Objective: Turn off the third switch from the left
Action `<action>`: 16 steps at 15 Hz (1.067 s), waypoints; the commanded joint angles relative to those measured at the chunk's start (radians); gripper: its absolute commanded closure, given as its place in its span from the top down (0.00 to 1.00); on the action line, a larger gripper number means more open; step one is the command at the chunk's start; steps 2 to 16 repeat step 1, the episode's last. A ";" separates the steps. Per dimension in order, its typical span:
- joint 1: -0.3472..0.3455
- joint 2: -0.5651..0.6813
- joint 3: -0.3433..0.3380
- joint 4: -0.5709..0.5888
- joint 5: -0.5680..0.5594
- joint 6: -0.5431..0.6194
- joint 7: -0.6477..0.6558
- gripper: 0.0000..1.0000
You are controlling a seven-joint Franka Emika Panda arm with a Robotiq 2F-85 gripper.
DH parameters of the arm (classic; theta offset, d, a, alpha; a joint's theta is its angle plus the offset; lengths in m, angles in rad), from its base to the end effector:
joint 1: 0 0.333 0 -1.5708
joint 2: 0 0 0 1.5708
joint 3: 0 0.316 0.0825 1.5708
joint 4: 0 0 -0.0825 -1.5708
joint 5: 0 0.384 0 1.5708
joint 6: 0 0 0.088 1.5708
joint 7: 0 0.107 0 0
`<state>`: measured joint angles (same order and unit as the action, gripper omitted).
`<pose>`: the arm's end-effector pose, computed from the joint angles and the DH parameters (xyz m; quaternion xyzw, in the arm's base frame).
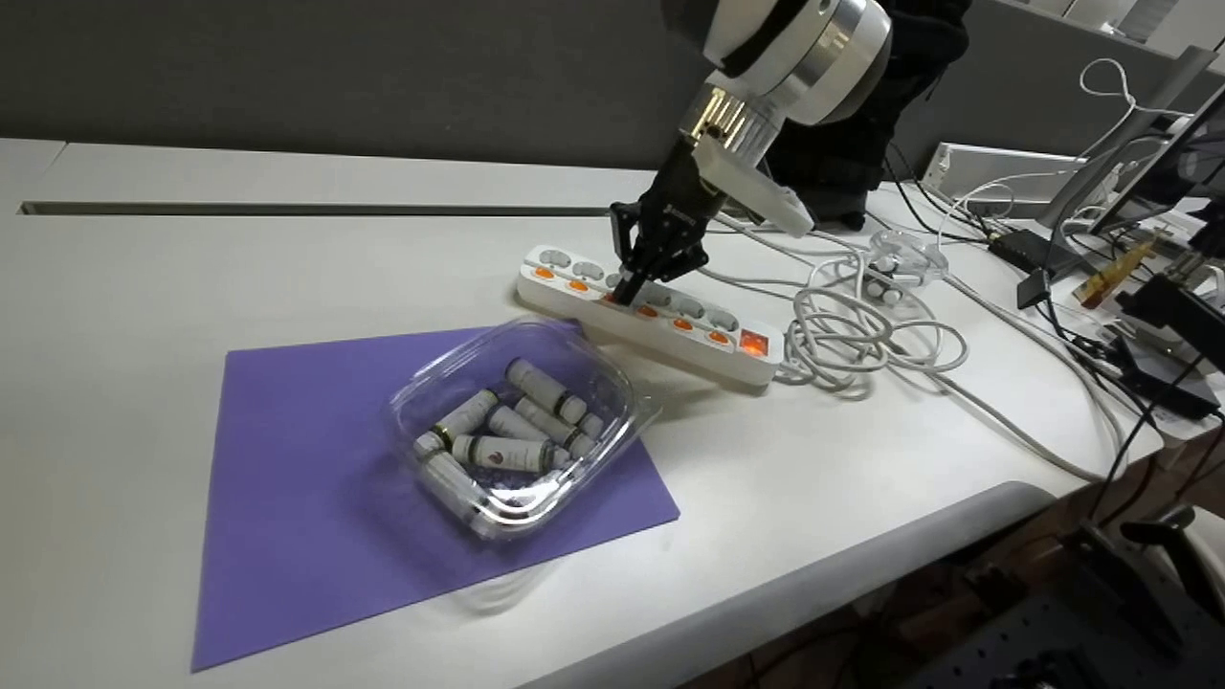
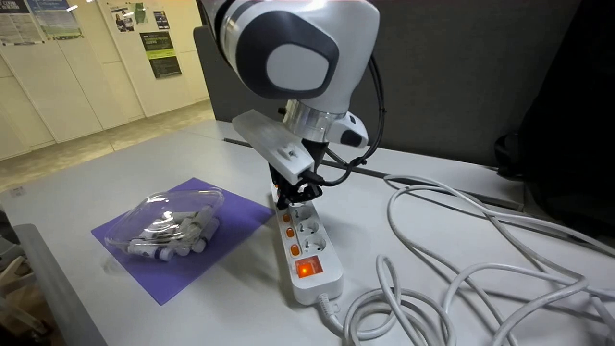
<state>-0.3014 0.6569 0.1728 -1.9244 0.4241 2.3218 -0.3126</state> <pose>0.5894 -0.0685 0.1325 -0.9703 0.0834 0.0838 0.2111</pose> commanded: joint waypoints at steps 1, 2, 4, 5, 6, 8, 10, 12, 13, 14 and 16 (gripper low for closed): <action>0.053 0.014 -0.063 0.014 -0.003 -0.043 0.099 0.00; 0.053 0.014 -0.063 0.014 -0.003 -0.043 0.099 0.00; 0.053 0.014 -0.063 0.014 -0.003 -0.043 0.099 0.00; 0.053 0.014 -0.063 0.014 -0.003 -0.043 0.099 0.00; 0.053 0.014 -0.063 0.014 -0.003 -0.043 0.099 0.00; 0.053 0.014 -0.063 0.014 -0.003 -0.043 0.099 0.00; 0.053 0.014 -0.063 0.014 -0.003 -0.043 0.099 0.00; 0.053 0.014 -0.063 0.014 -0.003 -0.043 0.099 0.00; 0.053 0.014 -0.063 0.014 -0.003 -0.043 0.099 0.00; 0.053 0.014 -0.063 0.014 -0.003 -0.043 0.099 0.00; 0.053 0.014 -0.063 0.014 -0.003 -0.043 0.099 0.00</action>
